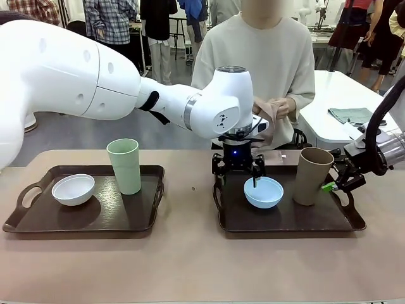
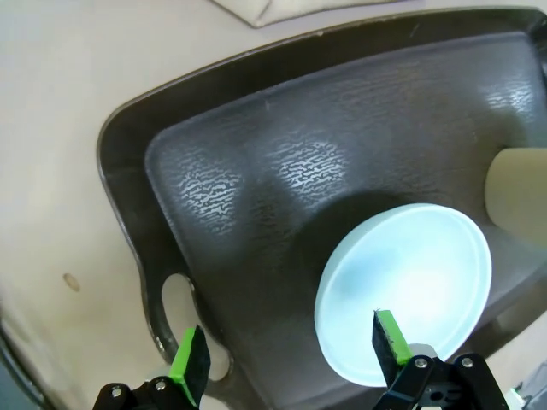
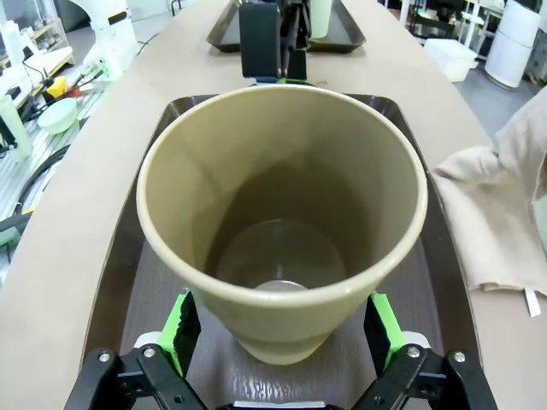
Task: Set up a tray with a mat and arrange the tableware.
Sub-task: Pick up the Picnic Bowl and Reusable plastic cup from the Handle tray in front of the human's position and hold them in the air.
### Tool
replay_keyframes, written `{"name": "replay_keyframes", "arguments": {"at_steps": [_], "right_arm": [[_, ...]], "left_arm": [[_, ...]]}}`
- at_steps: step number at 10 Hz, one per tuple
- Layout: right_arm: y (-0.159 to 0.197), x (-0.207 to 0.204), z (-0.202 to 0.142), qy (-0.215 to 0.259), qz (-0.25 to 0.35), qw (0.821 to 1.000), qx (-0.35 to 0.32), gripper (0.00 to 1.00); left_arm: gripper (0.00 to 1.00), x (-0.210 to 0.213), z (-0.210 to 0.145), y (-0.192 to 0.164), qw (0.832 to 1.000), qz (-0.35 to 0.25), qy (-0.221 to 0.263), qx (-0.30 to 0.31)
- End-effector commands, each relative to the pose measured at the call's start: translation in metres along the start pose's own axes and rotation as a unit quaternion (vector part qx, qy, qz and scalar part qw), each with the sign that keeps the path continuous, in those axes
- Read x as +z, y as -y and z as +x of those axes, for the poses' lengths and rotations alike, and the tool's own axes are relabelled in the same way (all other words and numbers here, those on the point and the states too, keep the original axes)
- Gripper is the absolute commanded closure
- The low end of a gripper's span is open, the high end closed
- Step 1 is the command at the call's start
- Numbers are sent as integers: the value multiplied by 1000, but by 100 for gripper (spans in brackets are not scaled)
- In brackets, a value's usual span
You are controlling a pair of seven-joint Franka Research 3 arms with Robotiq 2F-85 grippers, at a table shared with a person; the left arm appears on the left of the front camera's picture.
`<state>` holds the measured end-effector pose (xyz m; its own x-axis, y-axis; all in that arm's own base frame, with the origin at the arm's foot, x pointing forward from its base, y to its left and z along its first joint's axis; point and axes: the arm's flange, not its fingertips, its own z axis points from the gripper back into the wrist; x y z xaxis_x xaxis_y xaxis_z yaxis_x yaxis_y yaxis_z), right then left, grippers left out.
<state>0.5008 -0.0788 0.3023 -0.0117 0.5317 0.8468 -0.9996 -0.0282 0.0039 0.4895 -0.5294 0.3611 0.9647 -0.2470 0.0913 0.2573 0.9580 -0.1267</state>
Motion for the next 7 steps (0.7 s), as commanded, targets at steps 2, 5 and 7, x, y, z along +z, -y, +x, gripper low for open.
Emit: {"name": "replay_keyframes", "arguments": {"at_steps": [2, 5, 7], "right_arm": [[-1, -13, 3, 20, -11, 1000, 20, 0], [4, -24, 2, 21, 3, 1000, 10, 0], [6, -30, 1, 16, 11, 1000, -2, 0]], "left_arm": [[0, -6, 10, 2, 1000, 3, -3, 16], [0, -13, 17, 4, 1000, -9, -7, 22], [0, -15, 16, 6, 1000, -10, -10, 18]]}}
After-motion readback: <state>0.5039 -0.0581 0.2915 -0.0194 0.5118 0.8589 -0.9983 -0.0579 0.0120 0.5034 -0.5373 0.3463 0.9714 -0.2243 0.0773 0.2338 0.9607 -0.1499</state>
